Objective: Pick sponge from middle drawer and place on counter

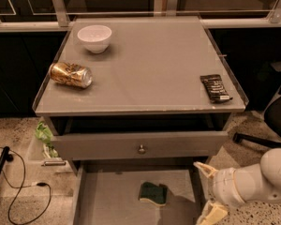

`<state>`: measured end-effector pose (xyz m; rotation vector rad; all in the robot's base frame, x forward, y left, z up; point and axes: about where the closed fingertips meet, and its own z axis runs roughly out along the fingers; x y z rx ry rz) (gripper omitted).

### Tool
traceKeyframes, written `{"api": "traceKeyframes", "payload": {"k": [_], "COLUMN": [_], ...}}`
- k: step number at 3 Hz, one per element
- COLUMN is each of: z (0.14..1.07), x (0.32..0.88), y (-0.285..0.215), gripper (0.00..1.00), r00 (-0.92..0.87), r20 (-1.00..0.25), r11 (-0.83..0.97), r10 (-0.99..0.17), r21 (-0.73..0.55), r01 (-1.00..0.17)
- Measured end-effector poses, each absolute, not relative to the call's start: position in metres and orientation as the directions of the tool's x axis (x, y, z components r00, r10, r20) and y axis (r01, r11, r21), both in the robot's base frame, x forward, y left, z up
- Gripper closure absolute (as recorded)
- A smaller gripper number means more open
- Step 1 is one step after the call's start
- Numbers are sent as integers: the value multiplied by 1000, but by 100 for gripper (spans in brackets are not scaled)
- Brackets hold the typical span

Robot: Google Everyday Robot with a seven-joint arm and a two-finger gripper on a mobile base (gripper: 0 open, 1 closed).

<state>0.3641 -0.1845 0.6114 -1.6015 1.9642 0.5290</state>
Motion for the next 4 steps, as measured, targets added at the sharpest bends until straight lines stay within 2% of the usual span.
{"api": "traceKeyframes", "payload": {"k": [1,4], "z": [549,516], "x": [375,386], "y": [-175,-153], "gripper": [0,0], "r00": [-191,-169], "r20": [-720,-697], "r11": [285,281], "r10": [-668,-697], "r21": [-10,-49], "r01": [-958,-958]}}
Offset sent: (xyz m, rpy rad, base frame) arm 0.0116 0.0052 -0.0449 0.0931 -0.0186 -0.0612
